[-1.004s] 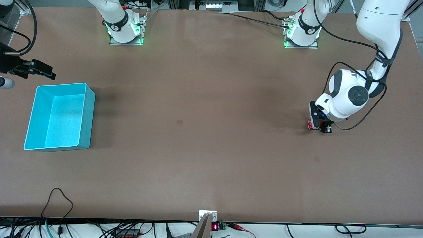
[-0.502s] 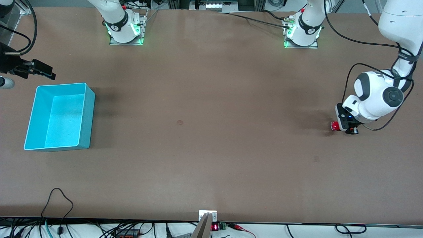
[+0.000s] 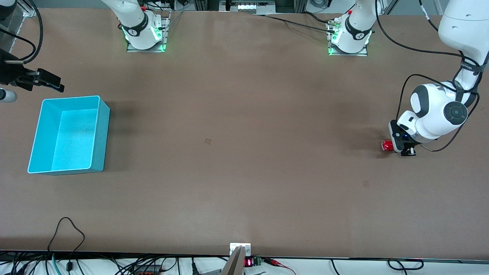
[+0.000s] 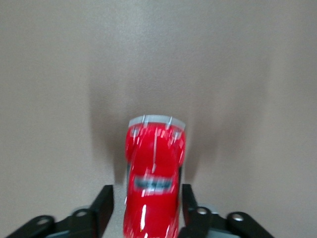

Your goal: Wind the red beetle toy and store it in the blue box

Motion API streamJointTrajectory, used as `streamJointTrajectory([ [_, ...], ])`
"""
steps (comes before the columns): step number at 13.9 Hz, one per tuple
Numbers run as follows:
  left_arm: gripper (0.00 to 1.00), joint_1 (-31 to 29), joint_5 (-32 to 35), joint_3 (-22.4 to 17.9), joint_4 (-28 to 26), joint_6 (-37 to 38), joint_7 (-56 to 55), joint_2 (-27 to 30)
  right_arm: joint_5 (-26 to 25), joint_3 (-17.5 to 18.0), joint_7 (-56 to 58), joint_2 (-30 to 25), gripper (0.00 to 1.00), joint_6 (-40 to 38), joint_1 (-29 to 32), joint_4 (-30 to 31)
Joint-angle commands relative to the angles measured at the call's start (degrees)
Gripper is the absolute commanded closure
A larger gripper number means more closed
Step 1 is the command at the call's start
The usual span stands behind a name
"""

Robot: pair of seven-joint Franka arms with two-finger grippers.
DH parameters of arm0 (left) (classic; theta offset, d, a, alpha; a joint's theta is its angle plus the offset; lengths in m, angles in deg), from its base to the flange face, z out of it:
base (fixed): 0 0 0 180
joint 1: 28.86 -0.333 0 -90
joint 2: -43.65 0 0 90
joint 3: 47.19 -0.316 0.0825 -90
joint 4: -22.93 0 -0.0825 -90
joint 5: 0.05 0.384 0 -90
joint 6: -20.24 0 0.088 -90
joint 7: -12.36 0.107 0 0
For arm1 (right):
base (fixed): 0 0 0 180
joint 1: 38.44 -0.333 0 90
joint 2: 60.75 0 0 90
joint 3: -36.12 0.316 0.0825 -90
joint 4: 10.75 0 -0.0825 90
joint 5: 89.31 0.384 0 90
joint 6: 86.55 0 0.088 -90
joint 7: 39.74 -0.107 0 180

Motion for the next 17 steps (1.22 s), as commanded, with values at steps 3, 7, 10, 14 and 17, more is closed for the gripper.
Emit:
streamJointTrajectory([
  [3,0.0,-0.36,1.21,1.92,2.05,2.15,1.05,1.76,0.26,0.07,-0.76,-0.54,0.0,-0.71,-0.17,-0.35],
  [7,0.0,-0.27,1.03,3.94,2.4,9.43,-0.96,6.76,0.26,0.07,-0.76,-0.54,0.0,-0.71,-0.17,-0.35],
  [10,0.0,-0.27,1.03,6.32,6.68,21.79,-7.97,9.84,0.26,0.07,-0.76,-0.54,0.0,-0.54,-0.17,-0.35],
  [14,0.0,-0.19,1.12,9.56,15.13,38.69,-15.1,11.16,0.26,0.07,-0.76,-0.54,0.0,-0.62,-0.09,-0.35],
  [17,0.0,-0.19,1.21,10.54,14.88,44.6,-22.04,15.03,0.26,0.07,-0.76,-0.54,0.0,-0.62,-0.09,-0.35],
])
